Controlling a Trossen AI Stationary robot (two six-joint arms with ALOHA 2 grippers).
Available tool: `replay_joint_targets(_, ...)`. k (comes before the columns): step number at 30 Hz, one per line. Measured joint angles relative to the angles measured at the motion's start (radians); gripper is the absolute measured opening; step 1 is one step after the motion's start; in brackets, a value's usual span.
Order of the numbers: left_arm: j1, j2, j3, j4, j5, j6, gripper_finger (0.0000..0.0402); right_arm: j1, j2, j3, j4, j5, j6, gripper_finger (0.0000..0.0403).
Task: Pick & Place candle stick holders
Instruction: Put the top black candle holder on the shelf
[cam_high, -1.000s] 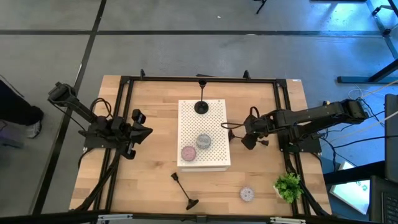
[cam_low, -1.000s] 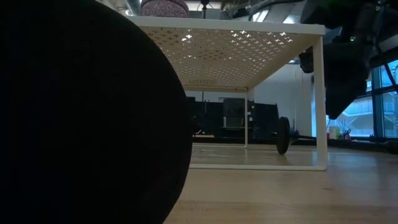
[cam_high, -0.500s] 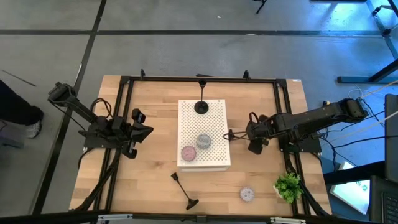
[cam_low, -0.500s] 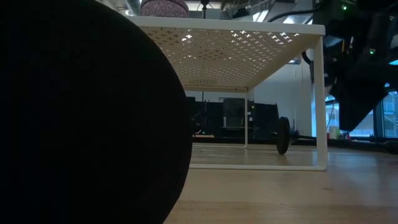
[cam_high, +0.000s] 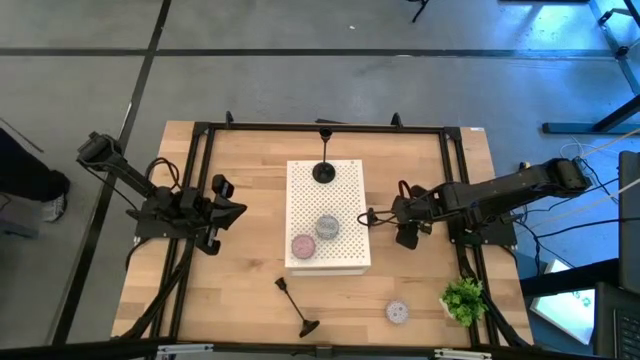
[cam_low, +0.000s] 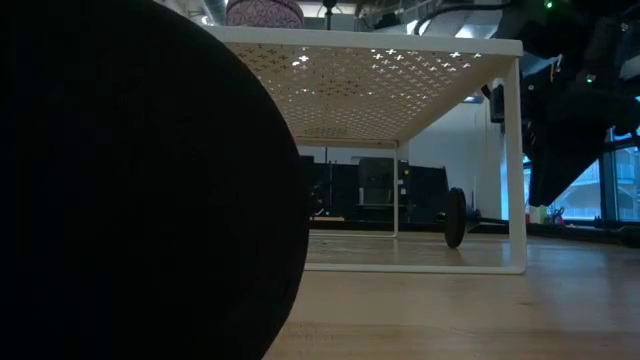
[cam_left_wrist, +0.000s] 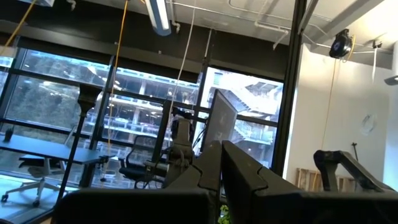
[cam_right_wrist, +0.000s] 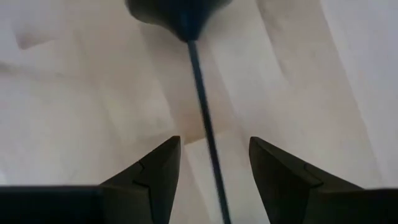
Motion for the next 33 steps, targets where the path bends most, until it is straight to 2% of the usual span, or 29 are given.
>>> replay_joint_targets(16, 0.0, 0.0, 0.0, -0.005, 0.001, -0.001, 0.0008, -0.021, 0.136, 0.0, 0.008, 0.011, -0.052, 0.0195)
replay_joint_targets(33, 0.0, 0.0, 0.0, -0.006, 0.001, -0.001, 0.0004, -0.048, 0.145, 0.0, 0.015, 0.011, -0.062, 0.0195)
